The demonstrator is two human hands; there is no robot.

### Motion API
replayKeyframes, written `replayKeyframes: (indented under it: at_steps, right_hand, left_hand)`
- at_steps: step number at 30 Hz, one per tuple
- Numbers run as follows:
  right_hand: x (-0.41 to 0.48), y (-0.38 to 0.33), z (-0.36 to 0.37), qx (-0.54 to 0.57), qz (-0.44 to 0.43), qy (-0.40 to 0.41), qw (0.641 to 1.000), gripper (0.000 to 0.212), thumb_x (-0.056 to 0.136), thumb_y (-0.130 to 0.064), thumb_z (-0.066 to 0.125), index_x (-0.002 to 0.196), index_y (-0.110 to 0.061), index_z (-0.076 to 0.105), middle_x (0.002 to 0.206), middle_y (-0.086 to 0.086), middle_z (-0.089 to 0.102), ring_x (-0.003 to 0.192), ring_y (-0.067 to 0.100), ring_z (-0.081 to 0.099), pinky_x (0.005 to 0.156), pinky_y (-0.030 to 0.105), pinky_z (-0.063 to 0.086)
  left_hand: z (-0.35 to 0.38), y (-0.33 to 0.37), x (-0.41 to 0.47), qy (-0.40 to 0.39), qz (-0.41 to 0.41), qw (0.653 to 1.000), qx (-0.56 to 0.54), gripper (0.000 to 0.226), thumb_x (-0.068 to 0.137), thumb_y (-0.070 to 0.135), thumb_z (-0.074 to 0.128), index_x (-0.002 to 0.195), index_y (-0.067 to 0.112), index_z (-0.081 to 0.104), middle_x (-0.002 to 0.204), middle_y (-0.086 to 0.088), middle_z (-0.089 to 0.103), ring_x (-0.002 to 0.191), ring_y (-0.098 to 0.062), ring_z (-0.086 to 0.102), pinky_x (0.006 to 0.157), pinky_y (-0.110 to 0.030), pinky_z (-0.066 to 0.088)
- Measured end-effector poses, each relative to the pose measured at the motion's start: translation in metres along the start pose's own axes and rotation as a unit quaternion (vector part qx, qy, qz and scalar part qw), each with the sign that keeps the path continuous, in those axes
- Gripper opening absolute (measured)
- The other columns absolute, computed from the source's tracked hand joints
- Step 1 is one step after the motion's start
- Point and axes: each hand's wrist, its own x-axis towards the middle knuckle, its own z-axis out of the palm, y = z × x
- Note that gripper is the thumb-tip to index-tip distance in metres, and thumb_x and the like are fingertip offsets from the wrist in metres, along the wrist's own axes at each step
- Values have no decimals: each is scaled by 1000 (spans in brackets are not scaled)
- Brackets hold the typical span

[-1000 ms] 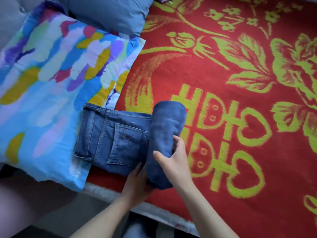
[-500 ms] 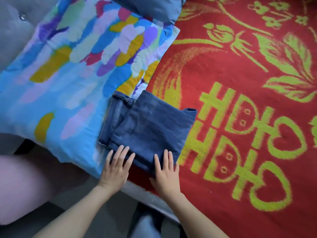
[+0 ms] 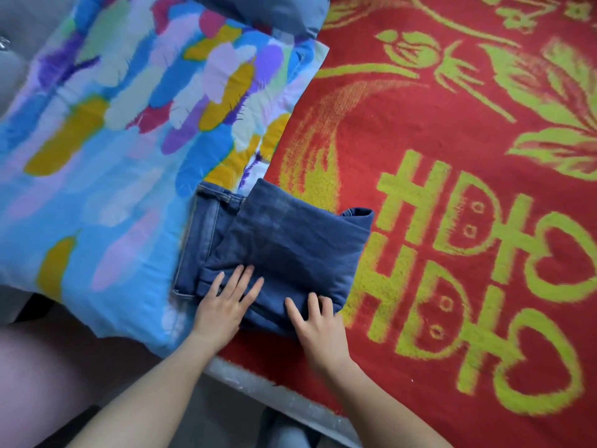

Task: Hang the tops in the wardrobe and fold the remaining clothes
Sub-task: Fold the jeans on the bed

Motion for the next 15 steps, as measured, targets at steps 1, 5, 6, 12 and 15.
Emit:
replayKeyframes:
  at_steps: [1,5,6,12,15]
  right_hand:
    - [2,3,-8,17,11,11,1000,59,42,-16,81,99,-27,71,88,8,66,74,27,63,42,25,42]
    - [10,24,-31,111,-22,-4,994,47,82,-13,53,126,-24,47,114,5,46,107,29,39,66,33,39]
    - [12,29,-38,122,-26,-7,992,45,83,-14,52,126,-24,47,113,4,46,106,27,38,67,33,37]
    - [2,57,-87,113,-15,-12,993,46,83,-17,52,129,-26,47,115,3,51,108,27,42,70,33,37]
    - [-30,59,-105,26,-21,52,998,63,82,-34,59,141,-25,38,129,10,51,117,31,46,80,36,44]
  left_hand:
    - [-1,-1,1,6,-10,1000,5,59,69,18,38,129,13,37,127,-12,60,114,-23,60,89,-41,50]
    - [-11,-6,14,81,-22,996,-3,51,72,11,32,122,12,44,119,-12,65,105,-22,65,83,-47,51]
    - [-13,-6,18,104,-21,994,-14,49,73,10,34,119,11,48,115,-12,67,102,-23,66,82,-49,52]
    - [-73,-3,39,92,1,985,-145,70,22,15,90,89,1,73,75,-9,71,61,-20,67,55,-24,54]
    - [-115,7,36,-5,-26,988,-155,69,43,28,89,105,5,68,81,-9,70,72,-22,67,56,-23,50]
